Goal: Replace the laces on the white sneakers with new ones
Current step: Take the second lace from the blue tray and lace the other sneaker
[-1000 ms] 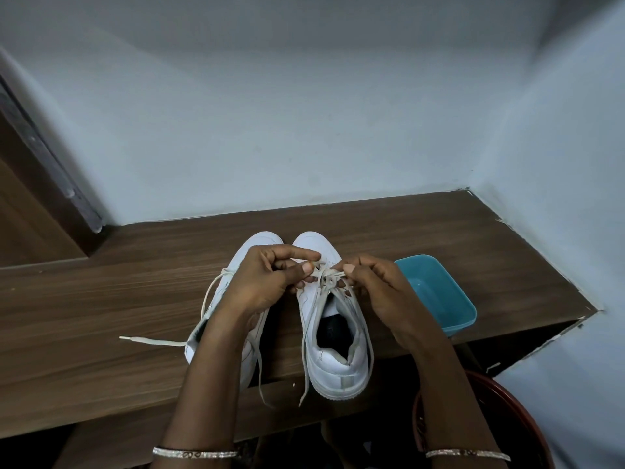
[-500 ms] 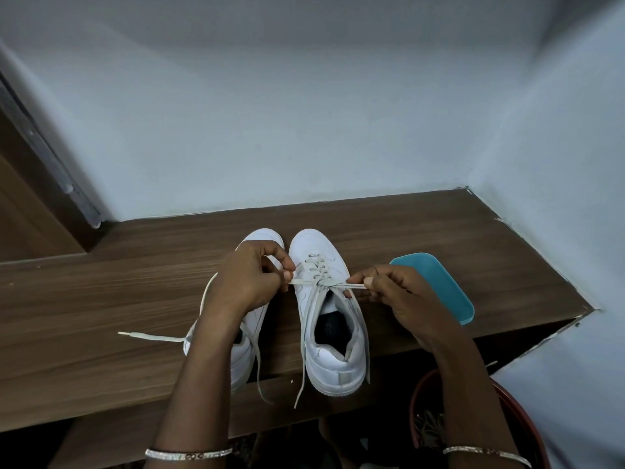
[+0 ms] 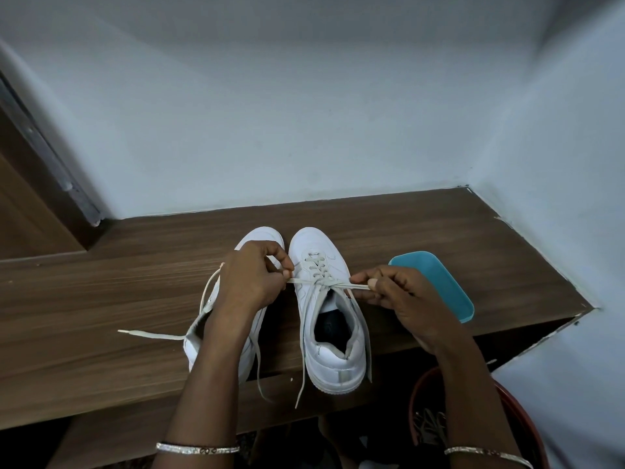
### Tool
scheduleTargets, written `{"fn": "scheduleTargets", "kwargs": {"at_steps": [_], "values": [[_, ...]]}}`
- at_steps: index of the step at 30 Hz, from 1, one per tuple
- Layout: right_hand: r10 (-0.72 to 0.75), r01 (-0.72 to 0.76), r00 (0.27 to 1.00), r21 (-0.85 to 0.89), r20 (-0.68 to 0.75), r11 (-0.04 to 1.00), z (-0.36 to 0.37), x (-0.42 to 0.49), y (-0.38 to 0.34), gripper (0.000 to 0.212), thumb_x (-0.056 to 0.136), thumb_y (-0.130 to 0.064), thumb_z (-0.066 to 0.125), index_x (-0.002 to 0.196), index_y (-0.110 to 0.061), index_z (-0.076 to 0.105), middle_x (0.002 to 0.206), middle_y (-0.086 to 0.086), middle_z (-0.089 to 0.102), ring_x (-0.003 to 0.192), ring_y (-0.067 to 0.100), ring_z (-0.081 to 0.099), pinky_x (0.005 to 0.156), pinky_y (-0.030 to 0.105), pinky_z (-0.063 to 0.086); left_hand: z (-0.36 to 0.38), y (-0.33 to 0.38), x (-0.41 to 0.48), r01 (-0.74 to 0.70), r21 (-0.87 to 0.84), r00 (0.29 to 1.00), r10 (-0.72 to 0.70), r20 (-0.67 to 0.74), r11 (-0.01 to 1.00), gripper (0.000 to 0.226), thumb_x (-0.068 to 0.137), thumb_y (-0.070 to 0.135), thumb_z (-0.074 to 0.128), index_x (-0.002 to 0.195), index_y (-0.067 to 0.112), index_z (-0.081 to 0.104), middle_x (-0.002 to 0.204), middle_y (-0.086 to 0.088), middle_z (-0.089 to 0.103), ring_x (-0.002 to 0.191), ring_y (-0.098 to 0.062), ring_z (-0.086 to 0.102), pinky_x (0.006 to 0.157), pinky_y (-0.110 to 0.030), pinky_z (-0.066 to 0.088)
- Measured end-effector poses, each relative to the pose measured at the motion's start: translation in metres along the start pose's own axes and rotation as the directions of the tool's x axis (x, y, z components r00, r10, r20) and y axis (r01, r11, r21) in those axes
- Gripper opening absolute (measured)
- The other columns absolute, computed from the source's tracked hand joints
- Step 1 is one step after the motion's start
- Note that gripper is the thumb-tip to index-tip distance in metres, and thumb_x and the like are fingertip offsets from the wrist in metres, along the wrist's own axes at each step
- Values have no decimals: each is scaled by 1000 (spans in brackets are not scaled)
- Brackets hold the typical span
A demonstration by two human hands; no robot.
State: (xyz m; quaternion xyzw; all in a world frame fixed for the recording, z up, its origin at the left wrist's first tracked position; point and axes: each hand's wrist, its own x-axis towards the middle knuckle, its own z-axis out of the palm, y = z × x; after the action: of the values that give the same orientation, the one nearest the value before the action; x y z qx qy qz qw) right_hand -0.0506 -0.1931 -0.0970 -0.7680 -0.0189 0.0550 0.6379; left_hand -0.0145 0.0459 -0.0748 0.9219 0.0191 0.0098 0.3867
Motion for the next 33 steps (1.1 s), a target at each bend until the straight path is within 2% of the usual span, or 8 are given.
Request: {"fn": "scheduleTargets", "kwargs": {"at_steps": [4,7,13,16,21,23,27,33], "values": [[-25,25,1000,-37,-2,999,0,1,-1,23,98,-8,57,87,11,61,91,10,76,88,21,73,84,36,58,-3,-4,0,-116,12,977,111,184,993,15,90,12,67,83,25,69,65,6,72,57,2,61,55,-17,48],[-65,65,998,13,14,998,4,2,-6,20,89,-13,72,82,2,60,82,16,72,71,16,66,68,25,53,-5,-2,-2,-190,-29,963,193,187,981,11,93,27,66,84,30,70,80,8,71,69,-1,61,62,-18,48],[50,-40,992,-85,116,996,4,3,-12,42,78,-18,83,113,-20,60,89,6,75,88,23,71,84,31,57,-7,2,-1,-211,-44,957,216,192,976,25,75,49,80,73,26,71,72,4,63,59,-1,50,57,-14,37],[102,-69,983,-205,154,976,2,2,-6,34,72,-22,88,100,-21,69,92,4,74,92,24,69,88,37,56,-3,0,-2,-172,-19,932,169,320,985,30,70,52,83,78,25,72,77,3,71,60,2,55,62,-18,46],[136,-86,982,-327,131,941,2,1,-8,19,75,-30,85,75,-20,68,76,1,71,70,7,61,71,27,51,3,-2,-1,-141,-107,916,171,364,984,19,81,39,79,81,22,71,81,2,73,77,-10,66,79,-34,53],[87,-51,990,-286,114,957,1,1,-10,17,79,-25,82,75,-19,67,73,1,70,69,8,61,71,27,51,1,-1,-1,-99,-181,917,160,365,979,18,87,36,73,85,19,69,81,3,76,83,-15,70,86,-39,52],[-2,-1,996,33,86,999,-1,-2,-23,19,83,-10,76,94,-4,63,78,16,73,69,25,67,71,34,55,-2,1,-2,-9,-339,921,140,364,941,14,93,27,67,97,14,65,71,-4,73,68,-13,64,72,-31,45],[80,-153,795,71,601,986,12,-15,-41,30,104,-14,46,125,4,59,116,25,69,110,38,67,99,42,53,-1,2,0,-80,-357,934,195,299,931,8,95,21,64,103,18,67,68,-7,62,56,-16,64,66,-29,50]]}}
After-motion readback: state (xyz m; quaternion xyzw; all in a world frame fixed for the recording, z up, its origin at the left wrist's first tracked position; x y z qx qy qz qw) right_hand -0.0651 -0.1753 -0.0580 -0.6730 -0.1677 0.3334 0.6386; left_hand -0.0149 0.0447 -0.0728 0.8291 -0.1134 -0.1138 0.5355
